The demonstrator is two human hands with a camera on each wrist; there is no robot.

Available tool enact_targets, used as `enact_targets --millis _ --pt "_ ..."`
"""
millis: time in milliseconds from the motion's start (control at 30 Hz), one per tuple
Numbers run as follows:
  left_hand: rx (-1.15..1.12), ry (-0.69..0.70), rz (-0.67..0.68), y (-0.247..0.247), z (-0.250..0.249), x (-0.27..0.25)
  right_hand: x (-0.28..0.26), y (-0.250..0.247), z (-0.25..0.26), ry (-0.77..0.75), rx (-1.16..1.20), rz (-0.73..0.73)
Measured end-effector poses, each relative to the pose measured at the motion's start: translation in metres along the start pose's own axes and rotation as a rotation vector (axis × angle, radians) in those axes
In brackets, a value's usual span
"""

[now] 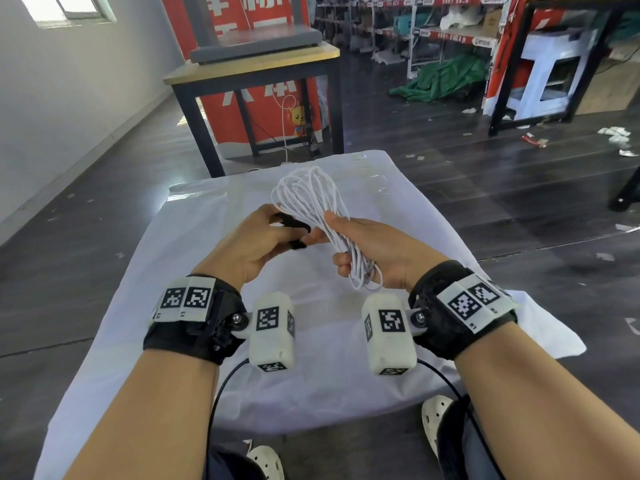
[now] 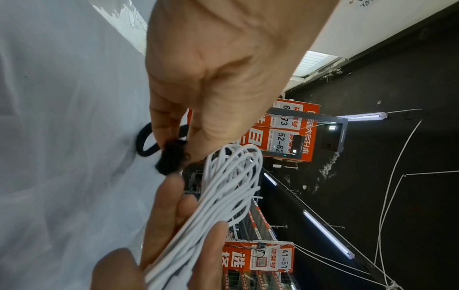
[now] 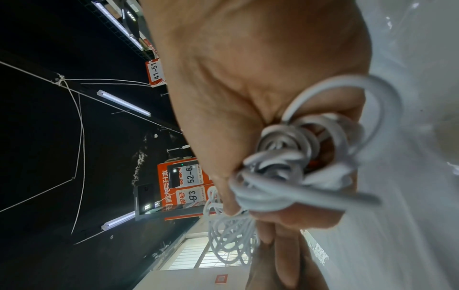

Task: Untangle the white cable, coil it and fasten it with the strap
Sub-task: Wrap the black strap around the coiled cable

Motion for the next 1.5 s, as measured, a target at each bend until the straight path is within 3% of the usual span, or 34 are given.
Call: enact_targets --millis 67,300,567,700,833,933,1167,1367,1500 --pt "0.052 -0.001 0.055 0.0 0.0 -0.001 -0.001 0.002 0.0 0.007 -0.044 0.053" --pt "0.033 -0.094 -0.036 -0.026 0.005 0.001 -0.004 0.002 -0.002 0.014 -0.129 0.118" --pt "-0.001 -0.06 -0.06 -0.031 0.002 0.002 0.003 -0.014 0.001 0.011 -0.06 -0.099" --pt "-0.058 0.048 -0.155 -0.035 -0.004 0.004 0.003 -0.019 -0.002 0.04 -0.18 -0.099" --pt "0.163 0.195 -0.205 -0.04 -0.017 -0.002 -0.001 -0.013 -0.004 0.05 -0.278 0.036" --pt "0.203 0.155 -0.12 -0.037 -0.015 -0.004 -0.006 -0.005 0.001 -0.007 -0.215 0.165" --pt "0.2 0.09 0.33 0.005 -0.008 -0.018 -0.008 0.004 0.003 -0.032 -0.081 0.268" --pt "-0.027 -0.03 0.418 0.006 -0.009 -0.026 -0.008 0.001 0.003 0.005 -0.037 0.299" --pt "-0.051 -0.091 0.415 0.012 -0.008 -0.027 -0.008 0.005 0.001 0.016 -0.035 0.283"
Point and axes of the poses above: each hand's wrist, its own x-axis towards the middle knuckle, its own y-axis out of the palm, z = x × y, the point moved 4 cm from there along x, towards the middle knuckle, and after that the axes turned 6 degrees about -y, right-handed, at the moved point
